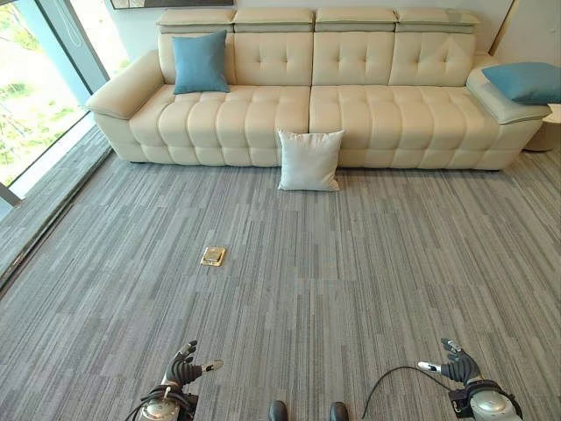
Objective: Pick up all the scattered cushions and arrange them neatly on the sofa.
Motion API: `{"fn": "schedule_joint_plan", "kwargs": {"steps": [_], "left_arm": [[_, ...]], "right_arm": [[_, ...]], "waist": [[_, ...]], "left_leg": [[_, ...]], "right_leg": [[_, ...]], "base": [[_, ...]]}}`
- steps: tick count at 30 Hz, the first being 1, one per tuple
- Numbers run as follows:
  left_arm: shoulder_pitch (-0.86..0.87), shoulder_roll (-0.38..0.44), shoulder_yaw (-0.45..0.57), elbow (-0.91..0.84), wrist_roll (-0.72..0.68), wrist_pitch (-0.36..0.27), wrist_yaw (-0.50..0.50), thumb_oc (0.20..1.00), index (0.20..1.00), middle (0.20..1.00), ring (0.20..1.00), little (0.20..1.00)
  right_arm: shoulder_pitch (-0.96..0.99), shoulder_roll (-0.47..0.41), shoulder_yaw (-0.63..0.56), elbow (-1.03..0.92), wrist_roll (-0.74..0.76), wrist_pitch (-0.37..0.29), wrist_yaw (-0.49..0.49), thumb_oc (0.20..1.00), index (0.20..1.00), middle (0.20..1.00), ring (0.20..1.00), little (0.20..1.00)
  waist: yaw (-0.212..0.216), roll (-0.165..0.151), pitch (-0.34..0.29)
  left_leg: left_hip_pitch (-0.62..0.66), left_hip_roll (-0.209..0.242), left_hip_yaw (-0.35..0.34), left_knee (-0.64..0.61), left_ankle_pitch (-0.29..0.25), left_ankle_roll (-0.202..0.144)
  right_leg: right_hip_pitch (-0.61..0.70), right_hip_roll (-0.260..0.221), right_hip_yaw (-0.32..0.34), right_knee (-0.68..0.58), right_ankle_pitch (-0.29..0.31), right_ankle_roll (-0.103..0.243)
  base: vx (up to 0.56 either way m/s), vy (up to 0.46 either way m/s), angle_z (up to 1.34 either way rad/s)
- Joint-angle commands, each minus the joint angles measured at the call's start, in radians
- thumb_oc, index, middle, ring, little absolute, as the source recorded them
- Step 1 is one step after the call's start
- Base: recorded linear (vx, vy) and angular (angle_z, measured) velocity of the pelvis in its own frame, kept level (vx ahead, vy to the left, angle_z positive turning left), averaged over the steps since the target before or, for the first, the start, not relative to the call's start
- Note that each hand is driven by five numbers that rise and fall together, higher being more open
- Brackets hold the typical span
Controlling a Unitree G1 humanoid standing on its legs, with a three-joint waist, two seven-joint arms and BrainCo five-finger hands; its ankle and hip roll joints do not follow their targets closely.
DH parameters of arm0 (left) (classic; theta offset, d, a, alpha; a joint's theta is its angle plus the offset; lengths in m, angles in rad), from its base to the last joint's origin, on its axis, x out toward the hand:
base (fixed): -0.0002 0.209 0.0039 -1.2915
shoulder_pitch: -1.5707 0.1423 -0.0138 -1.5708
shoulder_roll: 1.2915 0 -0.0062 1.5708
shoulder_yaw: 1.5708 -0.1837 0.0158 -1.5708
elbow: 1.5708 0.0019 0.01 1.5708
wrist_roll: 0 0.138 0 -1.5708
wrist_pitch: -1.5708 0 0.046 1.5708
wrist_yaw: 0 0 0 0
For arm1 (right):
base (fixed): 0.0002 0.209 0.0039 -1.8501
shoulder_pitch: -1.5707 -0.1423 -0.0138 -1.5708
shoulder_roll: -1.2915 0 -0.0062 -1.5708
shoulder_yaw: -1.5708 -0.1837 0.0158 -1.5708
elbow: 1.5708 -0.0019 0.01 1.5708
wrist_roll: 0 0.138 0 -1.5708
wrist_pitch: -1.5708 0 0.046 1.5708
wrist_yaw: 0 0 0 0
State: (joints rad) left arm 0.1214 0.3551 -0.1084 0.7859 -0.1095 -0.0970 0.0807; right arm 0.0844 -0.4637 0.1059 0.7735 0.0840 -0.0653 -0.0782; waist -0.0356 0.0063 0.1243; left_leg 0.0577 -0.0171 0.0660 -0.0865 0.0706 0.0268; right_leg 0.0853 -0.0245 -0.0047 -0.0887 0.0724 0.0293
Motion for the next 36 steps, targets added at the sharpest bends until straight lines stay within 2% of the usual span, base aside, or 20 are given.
{"fn": "schedule_joint_plan", "kwargs": {"steps": [1, 11, 16, 23, 27, 28, 29, 30, 32, 33, 34, 36], "left_arm": [[-0.03, 0.012, 0.032, -0.02, -0.038, -0.029, 0.026, 1.0, 1.0, 1.0, 1.0, 1.0], [-0.003, 0.012, 0.043, -0.073, -0.056, -0.026, 0.024, 1.0, 1.0, 1.0, 1.0, 1.0], [0.0, 0.017, 0.06, -0.103, -0.081, -0.027, 0.032, 1.0, 1.0, 1.0, 1.0, 1.0], [-0.007, 0.031, 0.068, -0.138, -0.105, -0.028, 0.039, 1.0, 1.0, 1.0, 1.0, 1.0], [-0.01, 0.042, 0.075, -0.155, -0.121, -0.032, 0.04, 1.0, 1.0, 1.0, 1.0, 1.0], [-0.011, 0.046, 0.077, -0.154, -0.119, -0.031, 0.04, 1.0, 1.0, 1.0, 1.0, 1.0], [-0.011, 0.047, 0.077, -0.154, -0.119, -0.031, 0.04, 1.0, 1.0, 1.0, 1.0, 1.0], [-0.013, 0.052, 0.08, -0.155, -0.115, -0.028, 0.042, 1.0, 1.0, 1.0, 1.0, 1.0], [-0.016, 0.049, 0.08, -0.143, -0.107, -0.026, 0.045, 1.0, 1.0, 1.0, 1.0, 1.0], [-0.014, 0.049, 0.083, -0.139, -0.105, -0.026, 0.046, 1.0, 1.0, 1.0, 1.0, 1.0], [-0.009, 0.045, 0.085, -0.137, -0.111, -0.029, 0.046, 1.0, 1.0, 1.0, 1.0, 1.0], [-0.01, 0.043, 0.082, -0.135, -0.113, -0.028, 0.045, 1.0, 1.0, 1.0, 1.0, 1.0]], "right_arm": [[-0.038, -0.003, -0.012, -0.04, 0.052, -0.037, -0.019, 1.0, 1.0, 1.0, 1.0, 1.0], [-0.025, 0.015, -0.036, -0.058, 0.071, -0.033, -0.033, 1.0, 1.0, 1.0, 1.0, 1.0], [-0.034, 0.024, -0.051, -0.059, 0.086, -0.029, -0.046, 1.0, 1.0, 1.0, 1.0, 1.0], [-0.054, 0.021, -0.05, -0.071, 0.093, -0.022, -0.055, 1.0, 1.0, 1.0, 1.0, 1.0], [-0.081, 0.023, -0.029, -0.085, 0.092, -0.021, -0.047, 1.0, 1.0, 1.0, 1.0, 1.0], [-0.082, 0.021, -0.026, -0.1, 0.089, -0.021, -0.042, 1.0, 1.0, 1.0, 1.0, 1.0], [-0.082, 0.022, -0.026, -0.1, 0.089, -0.021, -0.042, 1.0, 1.0, 1.0, 1.0, 1.0], [-0.086, 0.021, -0.02, -0.114, 0.087, -0.022, -0.04, 1.0, 1.0, 1.0, 1.0, 1.0], [-0.091, 0.026, -0.011, -0.135, 0.086, -0.024, -0.034, 1.0, 1.0, 1.0, 1.0, 1.0], [-0.089, 0.023, -0.009, -0.14, 0.082, -0.023, -0.033, 1.0, 1.0, 1.0, 1.0, 1.0], [-0.086, 0.016, -0.004, -0.15, 0.079, -0.024, -0.032, 1.0, 1.0, 1.0, 1.0, 1.0], [-0.084, 0.012, 0.002, -0.15, 0.079, -0.025, -0.029, 1.0, 1.0, 1.0, 1.0, 1.0]], "waist": [[-0.005, -0.024, -0.002], [0.002, -0.031, 0.015], [0.012, -0.044, 0.03], [0.027, -0.064, 0.048], [0.041, -0.074, 0.068], [0.039, -0.075, 0.08], [0.039, -0.076, 0.077], [0.032, -0.065, 0.093], [0.023, -0.053, 0.107], [0.019, -0.048, 0.109], [0.008, -0.045, 0.11], [-0.005, -0.042, 0.116]], "left_leg": [[0.042, 0.01, 0.006, -0.001, -0.103, -0.058], [0.028, 0.009, 0.004, 0.012, -0.11, -0.053], [-0.025, 0.003, 0.006, 0.068, -0.132, -0.044], [-0.109, -0.014, -0.003, 0.181, -0.186, -0.025], [-0.133, -0.03, -0.009, 0.231, -0.223, 0.002], [-0.129, -0.037, -0.017, 0.243, -0.237, 0.014], [-0.133, -0.037, -0.016, 0.241, -0.233, 0.013], [-0.119, -0.034, -0.028, 0.24, -0.241, 0.025], [-0.076, -0.039, -0.04, 0.224, -0.252, 0.032], [-0.046, -0.041, -0.044, 0.211, -0.251, 0.032], [0.009, -0.047, -0.051, 0.18, -0.253, 0.027], [0.044, -0.05, -0.068, 0.162, -0.254, 0.025]], "right_leg": [[0.021, -0.021, 0.011, 0.009, -0.085, 0.075], [0.013, -0.026, 0.011, 0.012, -0.084, 0.079], [-0.013, -0.035, 0.01, 0.027, -0.09, 0.084], [-0.062, -0.052, 0.027, 0.088, -0.109, 0.087], [-0.135, -0.066, 0.046, 0.211, -0.098, 0.114], [-0.156, -0.066, 0.057, 0.278, -0.081, 0.127], [-0.16, -0.066, 0.057, 0.276, -0.078, 0.127], [-0.221, -0.056, 0.063, 0.394, -0.064, 0.13], [-0.29, -0.036, 0.049, 0.462, -0.056, 0.12], [-0.314, -0.026, 0.03, 0.459, -0.06, 0.113], [-0.348, -0.013, -0.019, 0.38, -0.066, 0.106], [-0.374, 0.002, -0.036, 0.339, -0.056, 0.105]], "base": [[0.0, 0.0, 0.0], [0.01, 0.005, 0.0], [0.01, 0.028, -0.01], [0.02, 0.073, -0.01], [0.07, 0.127, -0.14], [0.06, 0.083, -0.18], [0.08, 0.132, -0.13], [0.1, 0.136, 0.09], [0.2, 0.141, -0.06], [0.39, 0.061, -0.13], [0.33, 0.026, -0.03], [0.36, -0.011, 0.18]]}}
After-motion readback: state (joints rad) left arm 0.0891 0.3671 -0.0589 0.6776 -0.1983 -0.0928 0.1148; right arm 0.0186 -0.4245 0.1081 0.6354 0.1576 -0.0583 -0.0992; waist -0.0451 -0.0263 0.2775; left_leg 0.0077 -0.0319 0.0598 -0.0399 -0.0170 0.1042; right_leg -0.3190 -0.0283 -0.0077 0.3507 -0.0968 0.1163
